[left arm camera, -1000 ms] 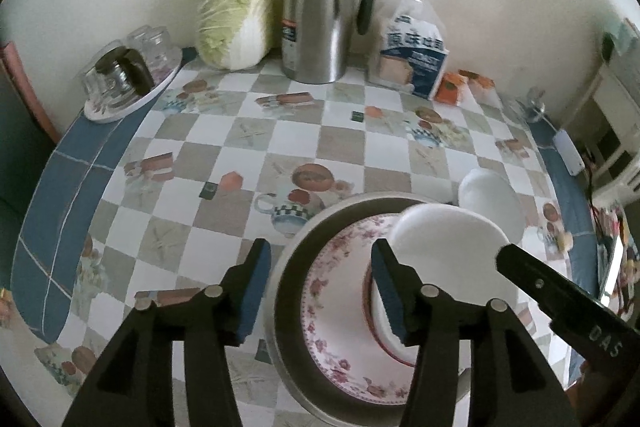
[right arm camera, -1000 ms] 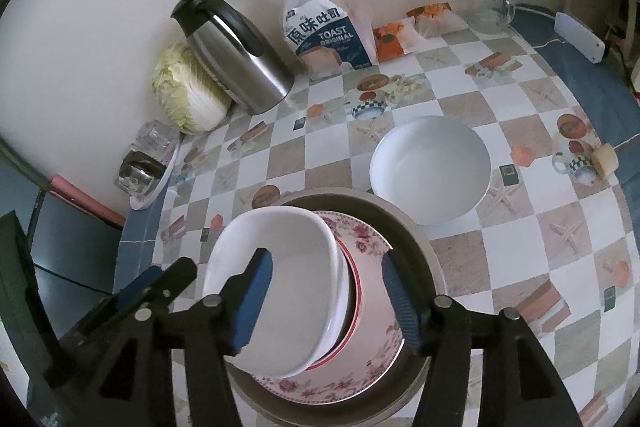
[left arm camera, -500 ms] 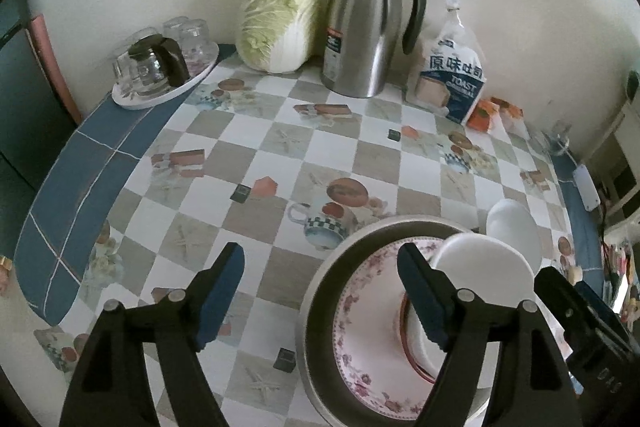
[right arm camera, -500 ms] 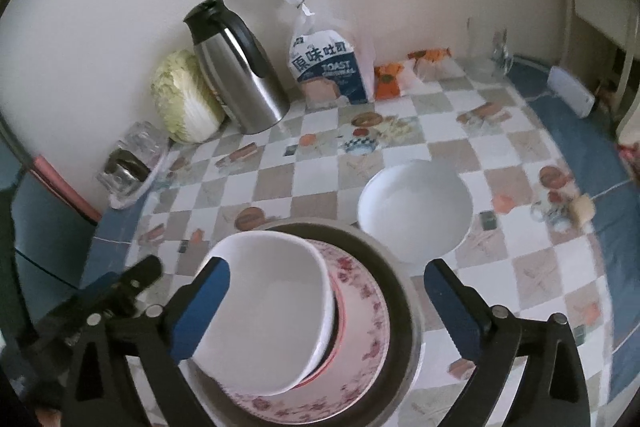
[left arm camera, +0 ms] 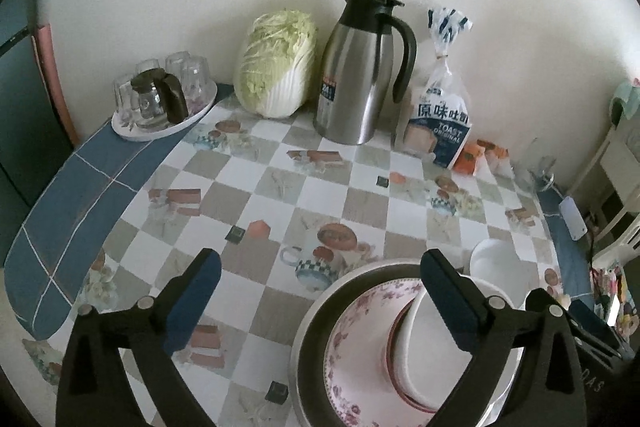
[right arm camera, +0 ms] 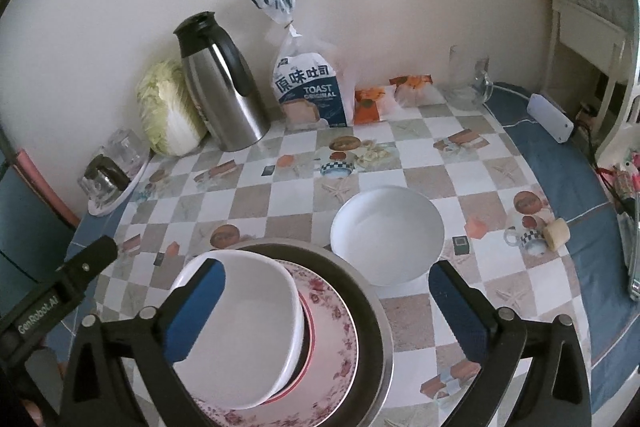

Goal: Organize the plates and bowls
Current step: 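Move both grippers to the rim of the large white round bowl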

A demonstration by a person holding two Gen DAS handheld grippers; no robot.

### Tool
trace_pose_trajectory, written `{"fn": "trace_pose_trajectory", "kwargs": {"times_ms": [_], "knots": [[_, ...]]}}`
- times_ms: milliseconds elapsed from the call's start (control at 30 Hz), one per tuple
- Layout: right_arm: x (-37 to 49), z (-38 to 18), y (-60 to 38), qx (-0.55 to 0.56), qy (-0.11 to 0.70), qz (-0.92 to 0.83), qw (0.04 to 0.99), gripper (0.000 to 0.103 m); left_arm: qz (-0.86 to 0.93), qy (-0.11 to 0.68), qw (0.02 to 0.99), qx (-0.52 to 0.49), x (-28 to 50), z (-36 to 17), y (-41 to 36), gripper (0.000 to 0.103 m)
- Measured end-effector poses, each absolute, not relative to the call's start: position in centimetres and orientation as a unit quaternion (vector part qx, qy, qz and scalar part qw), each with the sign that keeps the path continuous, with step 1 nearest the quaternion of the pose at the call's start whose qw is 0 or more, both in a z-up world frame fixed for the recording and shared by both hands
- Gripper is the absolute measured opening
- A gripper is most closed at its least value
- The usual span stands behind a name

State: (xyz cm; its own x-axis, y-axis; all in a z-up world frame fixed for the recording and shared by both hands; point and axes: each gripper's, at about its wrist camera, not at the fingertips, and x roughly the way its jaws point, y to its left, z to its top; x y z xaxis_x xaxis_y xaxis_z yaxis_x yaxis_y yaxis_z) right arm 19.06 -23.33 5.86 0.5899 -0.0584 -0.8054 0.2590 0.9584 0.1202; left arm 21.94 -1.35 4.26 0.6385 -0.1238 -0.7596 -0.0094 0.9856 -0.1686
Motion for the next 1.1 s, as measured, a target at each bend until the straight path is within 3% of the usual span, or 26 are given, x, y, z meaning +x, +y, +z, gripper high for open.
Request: {"fn": "trace_pose_trajectory", "kwargs": {"times_ms": [700,867,1100], "knots": [[17.7,7.4,-34.8,0.213,0.421,-0.156,0.868,0.103,-0.163,0.415,0.895,0.008,23.3,8.9,-8.2,0.1],[17.0,6.2,-37.9,0.237,0.425,-0.183,0.854,0.103,-0.207,0.465,0.861,-0.016,25.9,9.4,-10.3,0.1],[17.8,3.7,-39.1,0.247,0.449,-0.182,0.839,0.103,-0.212,0.52,0.827,0.035,28.6,8.3,-14.8,0.1]]}}
